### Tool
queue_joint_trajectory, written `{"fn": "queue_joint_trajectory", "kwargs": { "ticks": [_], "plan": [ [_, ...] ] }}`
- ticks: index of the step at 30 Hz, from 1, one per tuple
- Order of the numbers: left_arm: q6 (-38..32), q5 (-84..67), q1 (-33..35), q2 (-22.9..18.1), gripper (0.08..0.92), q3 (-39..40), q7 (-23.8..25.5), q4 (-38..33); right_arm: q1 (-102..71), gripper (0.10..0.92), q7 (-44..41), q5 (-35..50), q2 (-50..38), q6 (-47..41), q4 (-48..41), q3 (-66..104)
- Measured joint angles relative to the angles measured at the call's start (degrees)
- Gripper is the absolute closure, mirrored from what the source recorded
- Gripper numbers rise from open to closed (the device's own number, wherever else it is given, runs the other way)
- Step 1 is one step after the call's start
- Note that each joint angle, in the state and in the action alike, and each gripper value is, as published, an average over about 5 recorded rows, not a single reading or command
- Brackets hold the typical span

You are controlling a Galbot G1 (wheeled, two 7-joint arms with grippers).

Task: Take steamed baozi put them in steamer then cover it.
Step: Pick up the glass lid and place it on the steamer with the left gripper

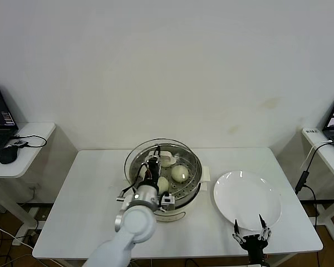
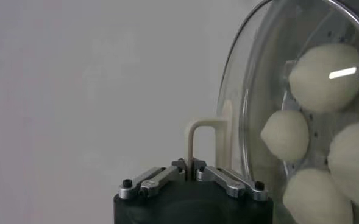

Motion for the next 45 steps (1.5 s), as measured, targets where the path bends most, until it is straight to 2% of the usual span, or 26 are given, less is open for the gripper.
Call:
{"fn": "queue_joint_trajectory", "kwargs": {
  "ticks": [10, 39, 42, 45],
  "plan": [
    [-0.21, 1.87, -0.24, -2.37, 0.867, 0.74, 0.17, 3.12, 0.05, 0.203, 0.03, -0.10, -0.28, -0.03, -0.64, -0.30],
    [-1.30, 3.11, 0.97, -4.16, 0.864, -0.31, -1.03, 5.00, -0.24, 0.203, -0.17, -0.58, -0.30, -0.03, -1.03, -1.70],
    [-1.36, 3.02, 1.27, -4.33, 0.818, -0.51, -1.19, 4.78, -0.27, 0.202, -0.19, -0.60, -0.37, -0.05, -1.03, -1.75],
    [-1.36, 2.88, 1.74, -4.28, 0.733, -0.70, -1.33, 4.27, -0.27, 0.203, -0.21, -0.62, -0.45, -0.08, -1.04, -1.80]
  ]
}}
